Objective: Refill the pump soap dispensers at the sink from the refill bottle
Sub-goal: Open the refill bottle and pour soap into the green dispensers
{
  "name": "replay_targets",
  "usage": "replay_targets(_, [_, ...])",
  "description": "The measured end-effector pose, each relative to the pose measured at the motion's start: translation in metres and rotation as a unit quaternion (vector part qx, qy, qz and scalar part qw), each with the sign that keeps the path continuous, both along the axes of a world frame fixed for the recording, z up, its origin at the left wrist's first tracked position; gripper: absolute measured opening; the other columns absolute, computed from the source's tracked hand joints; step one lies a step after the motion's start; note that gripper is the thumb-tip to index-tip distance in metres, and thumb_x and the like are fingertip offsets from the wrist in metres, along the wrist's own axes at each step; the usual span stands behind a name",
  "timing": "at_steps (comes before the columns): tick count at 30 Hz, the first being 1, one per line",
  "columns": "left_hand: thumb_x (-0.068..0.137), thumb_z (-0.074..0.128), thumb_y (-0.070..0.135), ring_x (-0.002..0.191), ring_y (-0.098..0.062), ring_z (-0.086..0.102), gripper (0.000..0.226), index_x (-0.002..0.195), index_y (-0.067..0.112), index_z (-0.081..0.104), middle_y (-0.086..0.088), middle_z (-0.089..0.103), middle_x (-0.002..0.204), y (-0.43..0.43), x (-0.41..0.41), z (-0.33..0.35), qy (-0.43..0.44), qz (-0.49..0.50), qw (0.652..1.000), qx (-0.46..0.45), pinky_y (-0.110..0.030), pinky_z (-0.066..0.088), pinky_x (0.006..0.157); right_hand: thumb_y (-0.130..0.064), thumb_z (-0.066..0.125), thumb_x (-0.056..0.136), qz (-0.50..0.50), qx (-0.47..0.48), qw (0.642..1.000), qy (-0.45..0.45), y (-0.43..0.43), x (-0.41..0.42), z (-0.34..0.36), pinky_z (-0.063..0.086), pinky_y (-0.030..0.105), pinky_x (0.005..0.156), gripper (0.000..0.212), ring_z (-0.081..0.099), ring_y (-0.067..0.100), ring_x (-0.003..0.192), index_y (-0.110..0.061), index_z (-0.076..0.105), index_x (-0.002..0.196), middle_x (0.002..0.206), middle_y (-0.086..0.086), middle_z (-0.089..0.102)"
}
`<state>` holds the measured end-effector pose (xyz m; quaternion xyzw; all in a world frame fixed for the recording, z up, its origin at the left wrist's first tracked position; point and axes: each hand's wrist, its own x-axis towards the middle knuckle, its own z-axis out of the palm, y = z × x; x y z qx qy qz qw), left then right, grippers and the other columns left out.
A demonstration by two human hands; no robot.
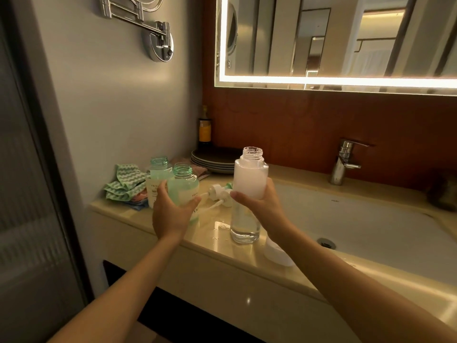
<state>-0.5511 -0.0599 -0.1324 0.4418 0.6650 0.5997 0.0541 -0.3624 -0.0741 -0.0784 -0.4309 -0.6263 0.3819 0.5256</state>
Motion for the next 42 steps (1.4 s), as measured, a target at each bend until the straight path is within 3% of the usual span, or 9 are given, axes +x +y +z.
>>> replay_targets(8, [0.064, 0.081, 0.033, 0.116, -0.024, 0.048, 0.081, 0.131, 0.015, 0.039, -0.006, 0.051, 0.128, -0.006, -0.005, 0.018, -0.005, 0.029, 0.997, 0.065, -0.038, 0.043, 0.089, -0.019, 0.078, 0.07, 0.013, -0.003, 1.0, 0.025, 0.004, 0.001, 0.0, 0.049, 0.021, 0.069, 0.062, 0.055, 0.01, 0.091, -0.027, 0.037, 0.116, 0.102, -0.006, 0.052])
replay_targets(13, [0.062, 0.08, 0.035, 0.106, -0.019, 0.052, 0.079, 0.129, 0.023, 0.039, 0.0, 0.053, 0.12, -0.022, 0.011, 0.046, -0.004, -0.028, 0.991, 0.131, -0.038, 0.049, 0.081, -0.018, 0.077, 0.07, 0.013, 0.004, 0.998, 0.053, 0.005, 0.007, 0.012, 0.05, 0.024, 0.071, 0.061, 0.057, 0.014, 0.097, -0.026, 0.04, 0.118, 0.106, -0.002, 0.055])
replay_targets(16, [0.063, 0.08, 0.036, 0.101, -0.014, 0.052, 0.081, 0.13, 0.024, 0.036, 0.005, 0.051, 0.117, -0.033, 0.038, 0.041, -0.004, -0.075, 0.99, 0.122, -0.025, 0.046, 0.072, -0.017, 0.078, 0.069, -0.015, 0.044, 0.999, 0.029, 0.005, 0.02, 0.027, 0.049, 0.025, 0.073, 0.064, 0.055, 0.013, 0.096, -0.021, 0.041, 0.122, 0.106, -0.002, 0.054])
replay_targets(18, [0.064, 0.08, 0.036, 0.1, -0.01, 0.051, 0.082, 0.131, 0.026, 0.035, 0.009, 0.049, 0.116, -0.036, 0.053, 0.032, -0.021, -0.121, 0.987, 0.104, -0.018, 0.043, 0.071, -0.017, 0.078, 0.069, -0.048, 0.059, 0.997, 0.0, 0.006, 0.031, 0.033, 0.046, 0.027, 0.073, 0.062, 0.053, 0.012, 0.093, -0.021, 0.043, 0.119, 0.104, -0.003, 0.053])
replay_targets(22, [0.065, 0.08, 0.038, 0.116, -0.018, 0.05, 0.091, 0.138, 0.032, 0.026, 0.005, 0.046, 0.135, -0.031, 0.075, 0.018, -0.007, -0.18, 0.981, 0.066, -0.035, 0.048, 0.09, -0.018, 0.08, 0.068, -0.082, 0.069, 0.992, -0.07, 0.008, 0.054, 0.036, 0.045, 0.025, 0.069, 0.062, 0.051, 0.015, 0.094, -0.021, 0.044, 0.118, 0.105, -0.001, 0.052])
replay_targets(24, [0.065, 0.08, 0.039, 0.122, -0.019, 0.046, 0.1, 0.143, 0.033, 0.018, 0.002, 0.041, 0.143, -0.03, 0.087, 0.016, 0.011, -0.204, 0.978, 0.043, -0.034, 0.044, 0.095, -0.02, 0.081, 0.067, -0.111, 0.082, 0.984, -0.112, 0.01, 0.064, 0.038, 0.047, 0.03, 0.074, 0.067, 0.05, 0.016, 0.096, -0.018, 0.044, 0.122, 0.105, -0.001, 0.051])
replay_targets(29, [0.067, 0.078, 0.04, 0.123, -0.022, 0.045, 0.1, 0.143, 0.036, 0.014, 0.0, 0.039, 0.144, -0.026, 0.103, 0.008, 0.043, -0.214, 0.976, 0.016, -0.032, 0.043, 0.091, -0.025, 0.082, 0.065, -0.13, 0.125, 0.955, -0.235, 0.013, 0.077, 0.043, 0.048, 0.038, 0.087, 0.078, 0.047, 0.018, 0.103, -0.016, 0.04, 0.13, 0.116, 0.001, 0.05])
replay_targets(33, [0.069, 0.078, 0.039, 0.122, -0.021, 0.045, 0.093, 0.142, 0.033, 0.021, 0.0, 0.042, 0.141, -0.026, 0.104, 0.002, 0.061, -0.193, 0.979, 0.01, -0.036, 0.044, 0.093, -0.023, 0.081, 0.066, -0.113, 0.144, 0.923, -0.338, 0.012, 0.076, 0.04, 0.044, 0.033, 0.085, 0.08, 0.042, 0.014, 0.099, -0.016, 0.038, 0.134, 0.122, 0.006, 0.048])
replay_targets(42, [0.067, 0.074, 0.049, 0.115, -0.022, 0.049, 0.089, 0.137, 0.032, 0.022, 0.0, 0.042, 0.137, -0.02, 0.101, 0.001, 0.105, -0.159, 0.982, -0.006, -0.038, 0.05, 0.086, -0.025, 0.078, 0.069, -0.114, 0.186, 0.872, -0.438, 0.017, 0.075, 0.045, 0.042, 0.028, 0.081, 0.079, 0.042, 0.016, 0.1, -0.015, 0.036, 0.135, 0.122, 0.008, 0.048])
